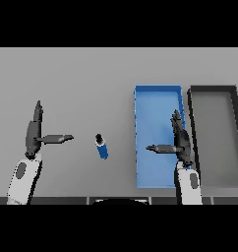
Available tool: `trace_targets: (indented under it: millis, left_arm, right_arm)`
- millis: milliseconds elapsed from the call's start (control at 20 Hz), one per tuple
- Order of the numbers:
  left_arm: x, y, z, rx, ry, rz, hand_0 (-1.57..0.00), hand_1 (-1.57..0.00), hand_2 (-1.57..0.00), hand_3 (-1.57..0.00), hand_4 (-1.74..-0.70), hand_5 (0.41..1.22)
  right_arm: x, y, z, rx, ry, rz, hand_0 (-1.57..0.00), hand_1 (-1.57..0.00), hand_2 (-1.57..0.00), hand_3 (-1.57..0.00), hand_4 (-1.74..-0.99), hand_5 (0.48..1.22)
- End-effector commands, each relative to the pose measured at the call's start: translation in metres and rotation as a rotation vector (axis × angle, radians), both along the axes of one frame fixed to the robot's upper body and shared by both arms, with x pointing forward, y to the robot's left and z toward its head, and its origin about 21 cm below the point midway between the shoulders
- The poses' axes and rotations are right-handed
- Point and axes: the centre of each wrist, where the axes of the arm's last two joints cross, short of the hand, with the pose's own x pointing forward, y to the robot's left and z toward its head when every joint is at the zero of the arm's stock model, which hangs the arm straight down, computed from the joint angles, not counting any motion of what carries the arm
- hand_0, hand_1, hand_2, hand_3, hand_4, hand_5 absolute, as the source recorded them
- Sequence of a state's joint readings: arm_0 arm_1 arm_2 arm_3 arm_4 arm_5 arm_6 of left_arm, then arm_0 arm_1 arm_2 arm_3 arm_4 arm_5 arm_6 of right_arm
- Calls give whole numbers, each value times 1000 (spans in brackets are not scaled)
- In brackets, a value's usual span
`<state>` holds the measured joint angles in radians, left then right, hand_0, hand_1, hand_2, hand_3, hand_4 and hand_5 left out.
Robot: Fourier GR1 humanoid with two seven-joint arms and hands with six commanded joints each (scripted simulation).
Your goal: Pick up the blue pipe and place it into the blue bin.
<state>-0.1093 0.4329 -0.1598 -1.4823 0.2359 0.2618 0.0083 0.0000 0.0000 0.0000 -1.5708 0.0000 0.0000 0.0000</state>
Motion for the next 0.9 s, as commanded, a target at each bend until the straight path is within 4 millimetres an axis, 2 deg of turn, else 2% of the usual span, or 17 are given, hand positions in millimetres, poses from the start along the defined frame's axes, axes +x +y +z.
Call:
trace_targets:
  millis: [0,250,350,400,500,700,850]
  left_arm:
    - [0,0,0,0,-5,0,1,1,1,1,-967,594]
    - [-4,0,-2,5,-6,-4,1,1,1,1,-967,594]
    - [-8,21,6,123,4,-252,1,1,1,1,-969,595]
    - [-9,30,9,147,14,-302,1,1,1,1,-970,596]
    - [-9,35,11,173,17,-360,1,1,1,1,-969,596]
    - [-12,38,13,175,7,-443,1,1,1,1,-965,590]
    - [-27,26,20,168,11,-584,1,1,1,1,-984,578]
  right_arm:
    - [0,0,0,0,-1,-1,1,1,1,1,-1210,594]
    - [-1,1,-2,-3,8,-3,1,1,1,1,-1210,594]
    - [-9,-13,9,-241,-95,102,1,1,1,1,-1206,592]
    - [-12,-11,11,-294,-108,131,1,1,1,1,-1198,589]
    - [-16,-7,12,-333,-109,157,1,1,1,1,-1192,587]
    - [-18,-10,15,-364,-98,160,1,1,1,1,-1182,583]
    - [-21,-14,19,-342,-102,156,1,1,1,1,-1194,579]
